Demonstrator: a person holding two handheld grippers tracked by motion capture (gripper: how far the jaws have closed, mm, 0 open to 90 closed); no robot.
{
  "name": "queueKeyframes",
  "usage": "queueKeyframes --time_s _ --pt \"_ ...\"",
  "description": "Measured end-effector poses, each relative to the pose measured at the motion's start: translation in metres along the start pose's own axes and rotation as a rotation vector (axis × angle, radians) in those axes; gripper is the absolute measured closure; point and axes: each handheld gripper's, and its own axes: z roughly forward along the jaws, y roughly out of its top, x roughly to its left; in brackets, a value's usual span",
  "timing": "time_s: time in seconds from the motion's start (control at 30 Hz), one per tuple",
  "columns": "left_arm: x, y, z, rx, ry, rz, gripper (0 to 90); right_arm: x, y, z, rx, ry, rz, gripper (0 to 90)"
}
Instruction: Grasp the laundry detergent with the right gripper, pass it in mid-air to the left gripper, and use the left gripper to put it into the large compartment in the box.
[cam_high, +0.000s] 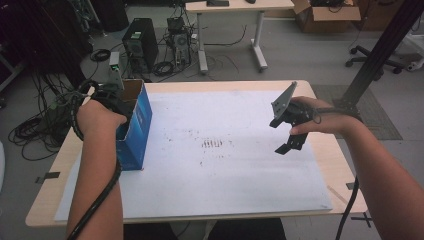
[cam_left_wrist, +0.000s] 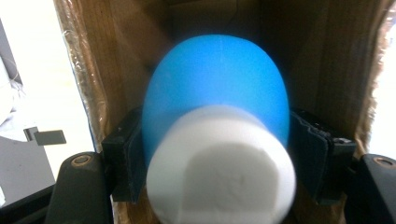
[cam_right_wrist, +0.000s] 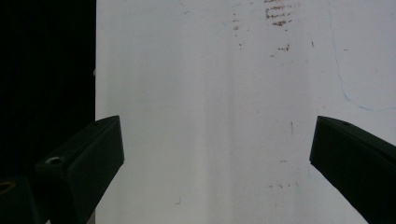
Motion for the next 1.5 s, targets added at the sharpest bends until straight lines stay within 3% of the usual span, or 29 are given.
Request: queueKeyframes --time_s 0.47,0.97,1.3,1.5 --pt "-0.006 -0.004 -0.02 -0.006 0.019 -0.005 23.7 0.001 -0.002 0.001 -0.018 0.0 -0.011 3.0" --pt "-0.006 -0.013 -0.057 -0.045 0.045 0.014 16.3 0.004 -0.001 -0.004 -0.028 -0.009 -0.018 3.0" --pt "-0.011 -0.016 -0.075 -0.072 0.029 0.07 8.8 0.007 0.002 -0.007 -0.029 -0.018 -0.027 3.0" --pt "-0.021 -0.017 -0.083 -0.071 0.015 0.147 0.5 0.008 0.004 -0.007 -0.017 -0.022 -0.026 3.0"
